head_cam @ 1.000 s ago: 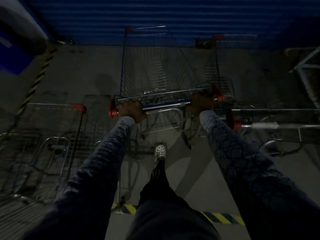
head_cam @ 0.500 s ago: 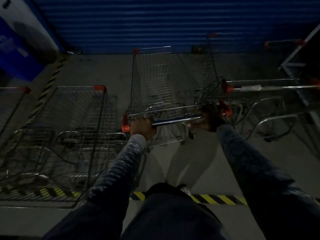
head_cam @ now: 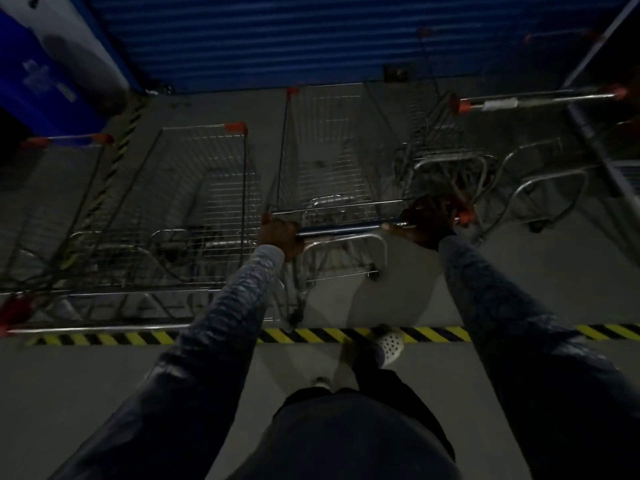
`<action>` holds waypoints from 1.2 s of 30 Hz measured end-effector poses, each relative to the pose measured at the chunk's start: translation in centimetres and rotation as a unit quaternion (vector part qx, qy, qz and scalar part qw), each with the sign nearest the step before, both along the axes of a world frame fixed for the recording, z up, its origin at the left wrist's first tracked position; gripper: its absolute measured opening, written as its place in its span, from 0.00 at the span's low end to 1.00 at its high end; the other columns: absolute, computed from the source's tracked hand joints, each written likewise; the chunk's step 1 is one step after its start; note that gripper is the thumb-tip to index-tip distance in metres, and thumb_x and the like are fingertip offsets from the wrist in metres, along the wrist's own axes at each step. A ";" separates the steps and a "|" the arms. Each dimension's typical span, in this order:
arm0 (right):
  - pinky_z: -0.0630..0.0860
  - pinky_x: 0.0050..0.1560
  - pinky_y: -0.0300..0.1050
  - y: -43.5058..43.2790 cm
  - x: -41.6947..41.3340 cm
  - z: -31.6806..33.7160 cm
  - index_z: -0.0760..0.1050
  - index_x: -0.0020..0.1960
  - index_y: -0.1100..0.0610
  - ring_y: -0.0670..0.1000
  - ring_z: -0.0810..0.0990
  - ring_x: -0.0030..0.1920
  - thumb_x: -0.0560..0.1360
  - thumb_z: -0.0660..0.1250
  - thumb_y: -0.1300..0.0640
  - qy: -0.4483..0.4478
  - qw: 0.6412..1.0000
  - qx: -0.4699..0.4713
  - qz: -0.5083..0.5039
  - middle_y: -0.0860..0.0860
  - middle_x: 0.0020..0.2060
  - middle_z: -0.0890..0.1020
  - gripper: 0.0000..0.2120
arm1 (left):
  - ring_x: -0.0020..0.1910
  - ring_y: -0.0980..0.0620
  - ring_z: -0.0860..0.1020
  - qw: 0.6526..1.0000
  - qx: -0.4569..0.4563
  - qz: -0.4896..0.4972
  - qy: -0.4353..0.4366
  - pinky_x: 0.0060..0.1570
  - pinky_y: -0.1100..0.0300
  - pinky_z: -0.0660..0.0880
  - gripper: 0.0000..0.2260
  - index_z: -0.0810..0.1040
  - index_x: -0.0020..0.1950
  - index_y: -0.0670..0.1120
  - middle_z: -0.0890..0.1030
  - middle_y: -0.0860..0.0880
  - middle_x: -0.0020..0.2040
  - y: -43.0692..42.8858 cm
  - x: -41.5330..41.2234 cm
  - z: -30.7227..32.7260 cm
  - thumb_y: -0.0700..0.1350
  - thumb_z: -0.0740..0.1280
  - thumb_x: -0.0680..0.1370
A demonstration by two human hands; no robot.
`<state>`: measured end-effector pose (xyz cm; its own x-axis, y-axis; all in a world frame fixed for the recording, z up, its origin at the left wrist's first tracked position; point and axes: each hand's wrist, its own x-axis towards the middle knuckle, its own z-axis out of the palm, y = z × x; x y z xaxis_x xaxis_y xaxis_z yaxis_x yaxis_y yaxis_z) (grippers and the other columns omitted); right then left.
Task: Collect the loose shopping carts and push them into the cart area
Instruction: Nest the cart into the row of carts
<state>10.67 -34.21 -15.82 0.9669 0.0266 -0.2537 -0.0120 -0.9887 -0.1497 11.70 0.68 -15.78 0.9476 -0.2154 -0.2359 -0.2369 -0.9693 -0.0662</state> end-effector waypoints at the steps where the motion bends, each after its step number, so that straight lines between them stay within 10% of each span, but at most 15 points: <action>1: 0.48 0.75 0.67 0.2 -1.0 -0.6 0.82 0.54 0.40 0.59 0.63 0.73 0.64 0.45 0.13 -0.006 1.000 -0.011 -0.004 0.49 0.64 0.77 0.43 | 0.59 0.45 0.80 1.000 0.007 -0.004 -0.011 0.77 0.46 0.51 0.24 0.81 0.61 0.54 0.85 0.49 0.53 0.4 -1.0 0.0 0.62 0.53 0.76; 8: 0.45 0.75 0.56 2.2 -8.3 1.1 0.84 0.48 0.49 0.56 0.72 0.65 0.66 0.48 0.17 -0.082 0.996 -0.029 0.002 0.52 0.54 0.81 0.43 | 0.75 0.35 0.62 0.993 0.021 0.095 -0.063 0.69 0.30 0.29 0.30 0.75 0.70 0.48 0.70 0.36 0.72 0.0 -9.3 0.8 0.63 0.66 0.73; 17: 0.67 0.69 0.58 0.2 -13.5 0.8 0.81 0.53 0.51 0.59 0.78 0.61 0.65 0.43 0.14 -0.045 0.999 0.008 -0.002 0.55 0.54 0.83 0.48 | 0.80 0.40 0.52 0.979 -0.029 0.196 -0.051 0.71 0.28 0.37 0.41 0.57 0.80 0.47 0.55 0.40 0.81 -1.4 -16.8 0.8 0.65 0.66 0.74; 21: 0.62 0.73 0.62 -0.5 -15.8 -0.4 0.79 0.59 0.48 0.61 0.71 0.69 0.64 0.46 0.14 -0.027 0.999 0.016 -0.038 0.55 0.62 0.79 0.47 | 0.80 0.38 0.48 0.987 0.043 0.154 -0.030 0.72 0.31 0.35 0.40 0.54 0.81 0.44 0.51 0.39 0.82 -0.9 -19.0 1.1 0.65 0.60 0.77; 29: 0.58 0.72 0.69 0.1 -19.3 -0.2 0.71 0.68 0.44 0.63 0.57 0.76 0.61 0.47 0.12 0.016 0.996 0.054 -0.074 0.58 0.74 0.65 0.49 | 0.79 0.45 0.57 0.999 0.036 0.011 -0.005 0.76 0.41 0.53 0.26 0.68 0.73 0.51 0.67 0.46 0.77 3.1 -20.8 2.8 0.55 0.65 0.76; 33: 0.59 0.72 0.69 0.2 -19.5 -0.2 0.71 0.67 0.42 0.63 0.56 0.76 0.62 0.48 0.13 0.024 0.996 0.050 -0.071 0.56 0.73 0.66 0.47 | 0.59 0.71 0.67 0.988 -0.105 -0.068 -0.093 0.61 0.66 0.59 0.04 0.77 0.44 0.58 0.70 0.66 0.52 7.9 -18.6 -0.8 0.55 0.70 0.72; 36: 0.56 0.73 0.69 -0.2 -19.0 -0.9 0.72 0.64 0.41 0.62 0.58 0.75 0.59 0.43 0.11 0.010 0.996 0.049 -0.067 0.55 0.70 0.69 0.49 | 0.60 0.51 0.76 0.985 -0.033 -0.123 -0.120 0.60 0.51 0.70 0.20 0.84 0.50 0.50 0.80 0.56 0.58 8.5 -18.4 0.7 0.58 0.60 0.69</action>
